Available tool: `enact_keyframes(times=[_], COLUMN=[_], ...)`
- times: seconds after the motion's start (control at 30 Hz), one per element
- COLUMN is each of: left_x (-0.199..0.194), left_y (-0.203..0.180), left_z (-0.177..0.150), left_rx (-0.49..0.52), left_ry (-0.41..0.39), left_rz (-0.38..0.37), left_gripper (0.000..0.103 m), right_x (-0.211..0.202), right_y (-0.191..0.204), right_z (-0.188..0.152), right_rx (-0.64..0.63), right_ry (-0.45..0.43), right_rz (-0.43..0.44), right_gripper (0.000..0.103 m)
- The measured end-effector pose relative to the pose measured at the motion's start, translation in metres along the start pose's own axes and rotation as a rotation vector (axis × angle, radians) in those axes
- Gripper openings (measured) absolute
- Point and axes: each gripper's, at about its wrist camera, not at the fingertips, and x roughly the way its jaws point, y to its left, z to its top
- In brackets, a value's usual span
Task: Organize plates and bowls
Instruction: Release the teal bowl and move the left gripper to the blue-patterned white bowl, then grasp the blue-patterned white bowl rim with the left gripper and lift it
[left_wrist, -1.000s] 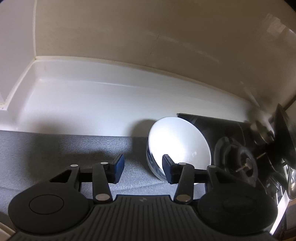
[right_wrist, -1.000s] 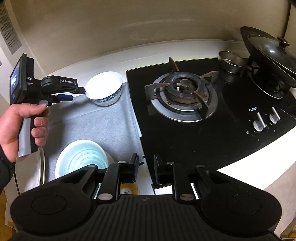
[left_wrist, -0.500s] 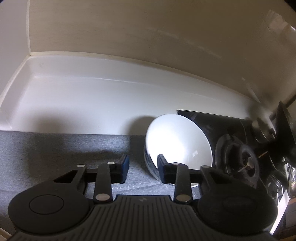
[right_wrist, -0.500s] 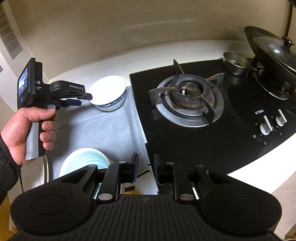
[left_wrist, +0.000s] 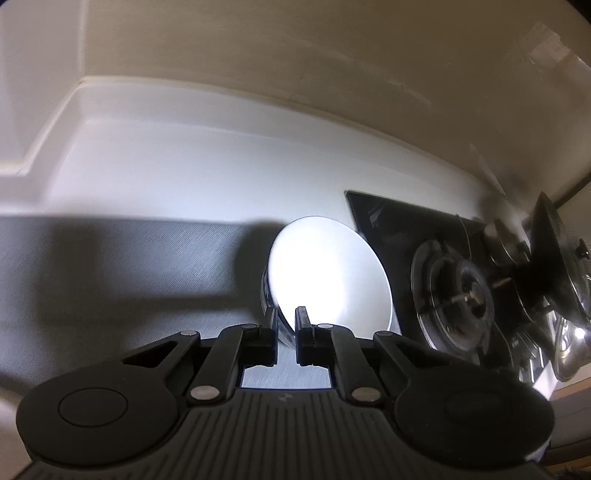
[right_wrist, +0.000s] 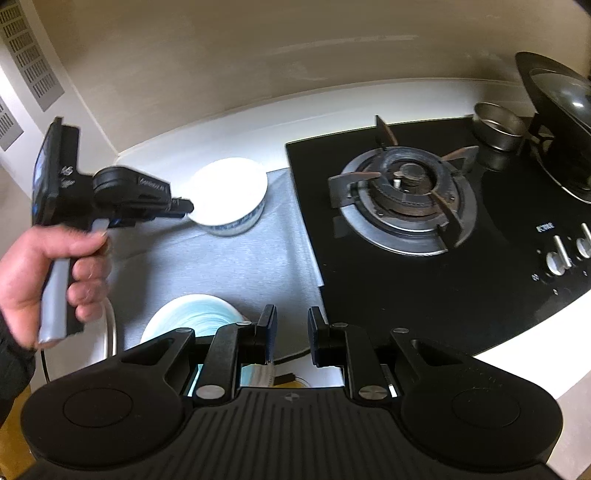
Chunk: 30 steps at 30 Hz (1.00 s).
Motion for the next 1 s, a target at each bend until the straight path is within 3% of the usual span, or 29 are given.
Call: enact_keyframes(times=[0.17,0.33,0.5,1.0], left_x=[-0.032,-0.043,-0.036,0.022], left_y=[0.021,0.036,0.032,0.003], left_z=[-0.022,-0.022,-0.015,0.005], left_rx=[-0.013,-0.031,0.002,0.046], left_ry=[0.009,-0.049,-0.083,-0.034], left_rz=[0.003,0.022,0.019,0.035], left_gripper=[0.0,0.007,0.032,0.034], right_x=[0.012,0.027,0.043,0.05], right_y=[0.012,0.024,0.027,0.023], right_z=[0.005,0.016,0.036,0.042], right_rx=[-0.031,-0.062,-0.048,-0.019], right_ry=[0.009,0.005,-0.034,-0.033], right_rz=[0.042,0.072,0.068,0.029], right_gripper=[0.02,0.02,0.02,0.02])
